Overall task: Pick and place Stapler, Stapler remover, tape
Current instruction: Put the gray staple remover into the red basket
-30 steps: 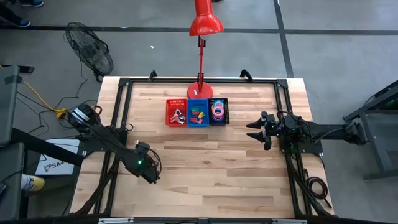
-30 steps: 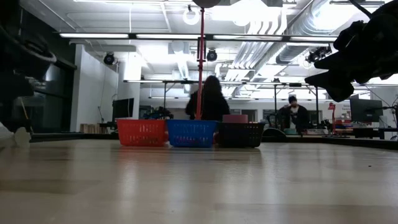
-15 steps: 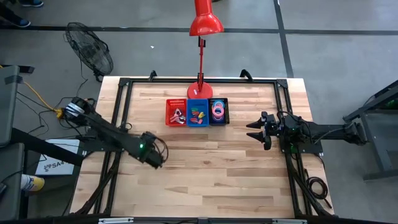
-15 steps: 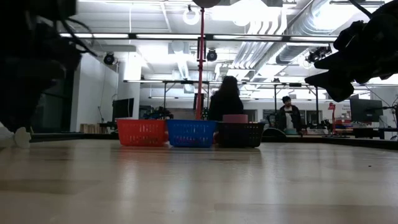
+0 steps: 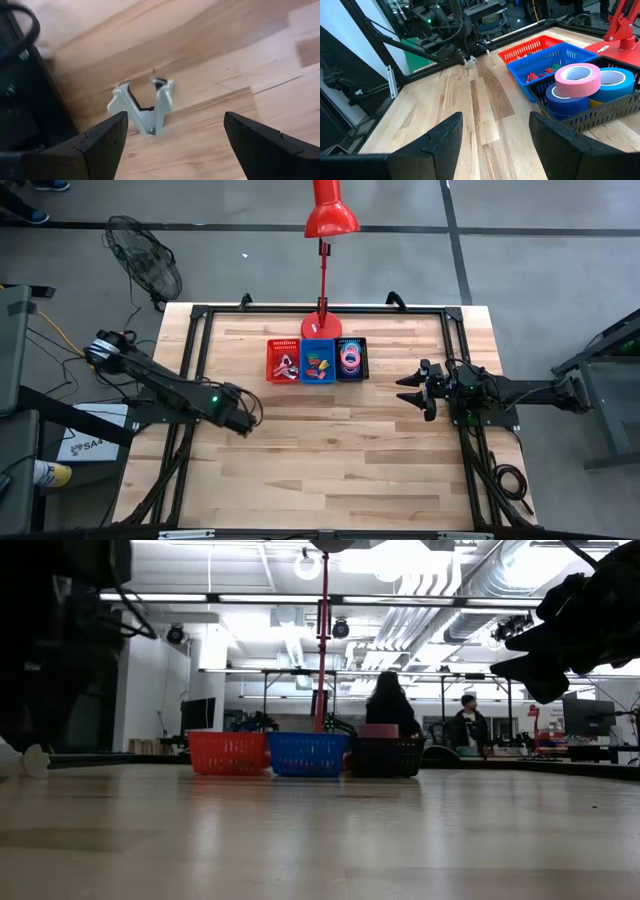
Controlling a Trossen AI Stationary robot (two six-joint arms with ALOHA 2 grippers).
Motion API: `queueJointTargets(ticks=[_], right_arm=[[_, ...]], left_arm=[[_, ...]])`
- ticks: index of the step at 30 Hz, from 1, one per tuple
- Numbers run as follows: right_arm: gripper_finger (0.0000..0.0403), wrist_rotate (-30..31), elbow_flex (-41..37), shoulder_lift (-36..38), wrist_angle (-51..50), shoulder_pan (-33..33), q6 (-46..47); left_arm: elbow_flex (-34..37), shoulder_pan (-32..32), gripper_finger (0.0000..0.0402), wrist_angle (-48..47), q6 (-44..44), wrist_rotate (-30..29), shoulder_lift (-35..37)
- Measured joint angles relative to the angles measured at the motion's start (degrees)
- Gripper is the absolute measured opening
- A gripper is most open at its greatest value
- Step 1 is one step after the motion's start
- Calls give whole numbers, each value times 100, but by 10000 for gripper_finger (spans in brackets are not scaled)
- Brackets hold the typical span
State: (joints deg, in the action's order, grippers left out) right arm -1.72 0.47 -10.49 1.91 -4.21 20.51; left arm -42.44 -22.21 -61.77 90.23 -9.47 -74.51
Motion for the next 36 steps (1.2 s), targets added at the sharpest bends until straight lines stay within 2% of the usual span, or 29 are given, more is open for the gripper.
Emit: queueJointTargets(ticks=[5,9,16,24,36], right_arm=[[220,0,0,-1,0,2,0],[220,0,0,1,0,0,0],[220,0,0,0,0,0,0],[220,0,1,1,0,0,0],[220,0,0,-1,-2,1,0]], left_arm=[[307,-154,326,175,495,226,6],[342,-156,326,167,560,331,56],[352,-156,326,-130,711,210,183],[848,-145,326,588,750,131,183],[1170,-147,317,927,694,-165,194]])
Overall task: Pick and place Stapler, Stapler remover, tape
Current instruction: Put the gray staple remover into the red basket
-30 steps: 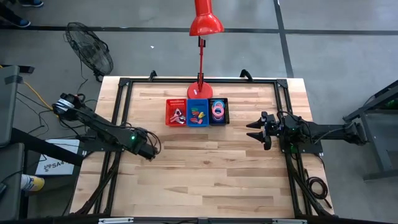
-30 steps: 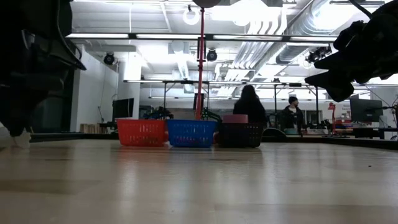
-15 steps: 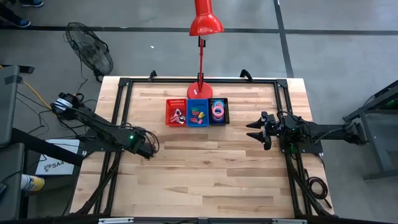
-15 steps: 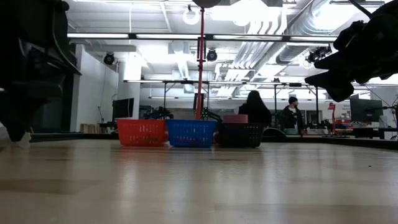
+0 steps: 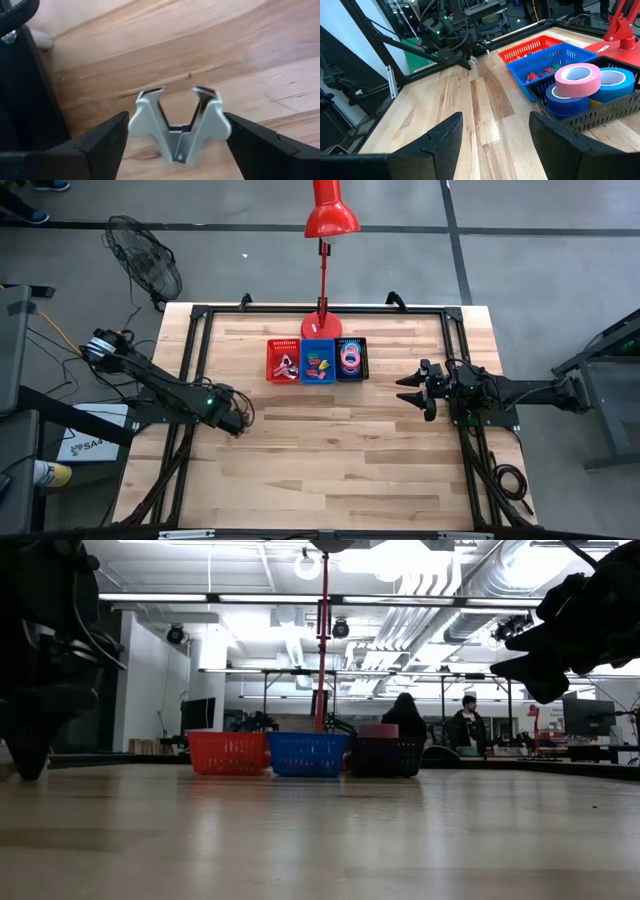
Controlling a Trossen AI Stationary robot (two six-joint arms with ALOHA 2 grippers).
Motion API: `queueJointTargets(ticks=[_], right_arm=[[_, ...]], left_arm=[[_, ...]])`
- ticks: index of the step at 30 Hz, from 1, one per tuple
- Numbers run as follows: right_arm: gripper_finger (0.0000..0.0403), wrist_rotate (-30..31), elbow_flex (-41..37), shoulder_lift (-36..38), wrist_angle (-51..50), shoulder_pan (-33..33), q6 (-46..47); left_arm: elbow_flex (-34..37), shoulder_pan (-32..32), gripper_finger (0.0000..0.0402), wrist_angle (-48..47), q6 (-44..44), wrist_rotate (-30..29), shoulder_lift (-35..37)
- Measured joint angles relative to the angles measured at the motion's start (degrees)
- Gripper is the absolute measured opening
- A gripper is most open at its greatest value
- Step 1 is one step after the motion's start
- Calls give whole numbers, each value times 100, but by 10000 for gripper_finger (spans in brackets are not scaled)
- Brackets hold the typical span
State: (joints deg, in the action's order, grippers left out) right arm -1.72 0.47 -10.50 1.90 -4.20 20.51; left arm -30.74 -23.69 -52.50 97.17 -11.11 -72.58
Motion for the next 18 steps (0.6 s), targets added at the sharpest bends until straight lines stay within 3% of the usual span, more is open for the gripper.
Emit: queueJointTargets(ticks=[18], right_arm=[[220,0,0,2,1,-1,0]], left_arm=[[4,5,144,391,-576,-188,-42]])
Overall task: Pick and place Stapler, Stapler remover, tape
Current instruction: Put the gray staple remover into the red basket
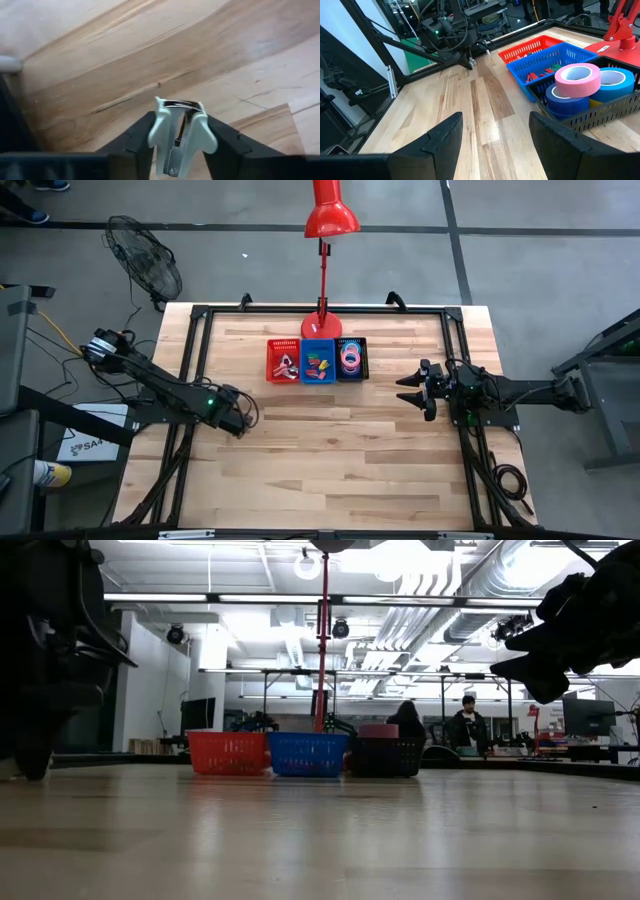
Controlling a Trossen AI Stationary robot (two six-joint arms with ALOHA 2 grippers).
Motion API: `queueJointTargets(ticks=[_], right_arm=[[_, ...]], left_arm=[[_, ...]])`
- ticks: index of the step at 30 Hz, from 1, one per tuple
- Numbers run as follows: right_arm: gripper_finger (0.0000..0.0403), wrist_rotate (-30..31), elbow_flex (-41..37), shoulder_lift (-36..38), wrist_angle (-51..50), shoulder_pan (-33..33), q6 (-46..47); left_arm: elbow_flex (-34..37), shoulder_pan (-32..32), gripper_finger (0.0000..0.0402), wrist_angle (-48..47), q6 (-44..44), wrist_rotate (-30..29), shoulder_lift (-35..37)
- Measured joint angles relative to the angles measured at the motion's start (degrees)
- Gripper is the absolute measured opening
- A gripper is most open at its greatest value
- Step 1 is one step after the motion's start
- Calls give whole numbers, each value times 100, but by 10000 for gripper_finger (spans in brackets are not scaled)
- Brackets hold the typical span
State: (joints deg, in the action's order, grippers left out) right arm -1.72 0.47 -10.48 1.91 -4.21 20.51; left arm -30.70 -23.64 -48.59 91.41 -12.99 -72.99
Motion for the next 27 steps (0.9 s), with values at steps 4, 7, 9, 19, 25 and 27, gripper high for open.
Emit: queueJointTargets(ticks=[4,7,9,19,25,27], right_arm=[[220,0,0,-2,0,2,0],[220,0,0,-1,0,1,0],[220,0,0,0,-2,0,0],[220,0,0,-4,-2,2,0],[220,-1,0,-4,-2,0,0],[220,0,0,-4,-1,1,0]], left_arm=[[-51,1,102,166,-251,-286,9],[-269,10,100,217,-489,-660,83],[-433,24,100,209,-698,-894,184],[-1406,1680,112,250,-3380,-1329,457],[-1800,3090,108,688,-5084,-774,178],[-1909,3436,108,938,-5587,-473,-29]])
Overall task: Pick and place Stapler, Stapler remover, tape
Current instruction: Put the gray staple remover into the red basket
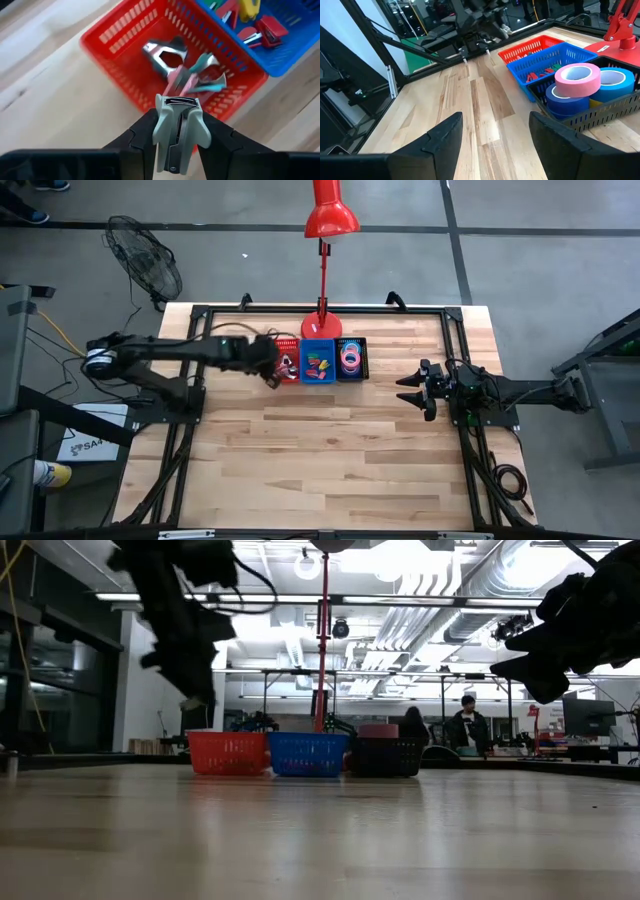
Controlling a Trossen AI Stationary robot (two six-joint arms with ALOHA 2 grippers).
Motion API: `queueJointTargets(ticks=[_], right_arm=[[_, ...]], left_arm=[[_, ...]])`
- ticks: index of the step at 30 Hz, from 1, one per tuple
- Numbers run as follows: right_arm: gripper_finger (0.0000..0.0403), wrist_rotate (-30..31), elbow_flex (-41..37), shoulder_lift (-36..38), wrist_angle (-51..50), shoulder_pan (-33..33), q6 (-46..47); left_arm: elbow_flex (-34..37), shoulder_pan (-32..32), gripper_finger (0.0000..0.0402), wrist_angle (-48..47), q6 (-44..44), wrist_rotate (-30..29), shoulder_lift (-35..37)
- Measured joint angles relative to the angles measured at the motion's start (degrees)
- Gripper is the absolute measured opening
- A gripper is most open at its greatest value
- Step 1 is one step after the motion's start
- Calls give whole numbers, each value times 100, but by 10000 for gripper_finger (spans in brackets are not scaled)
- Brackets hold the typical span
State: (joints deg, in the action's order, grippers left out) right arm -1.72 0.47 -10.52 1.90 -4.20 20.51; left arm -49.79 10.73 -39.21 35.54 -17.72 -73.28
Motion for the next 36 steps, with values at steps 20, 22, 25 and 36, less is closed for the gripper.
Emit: queueJointTargets(ticks=[20,22,25,36], right_arm=[[220,0,0,0,0,1,0],[220,0,0,0,1,-1,0],[220,0,0,0,1,0,0],[220,0,0,0,0,0,0]], left_arm=[[-1330,1509,108,176,-1205,968,-2007],[-1330,1565,108,137,-1128,903,-2067],[-1330,1570,114,160,-1127,853,-2152],[-1330,1565,214,180,-1123,974,-2343]])
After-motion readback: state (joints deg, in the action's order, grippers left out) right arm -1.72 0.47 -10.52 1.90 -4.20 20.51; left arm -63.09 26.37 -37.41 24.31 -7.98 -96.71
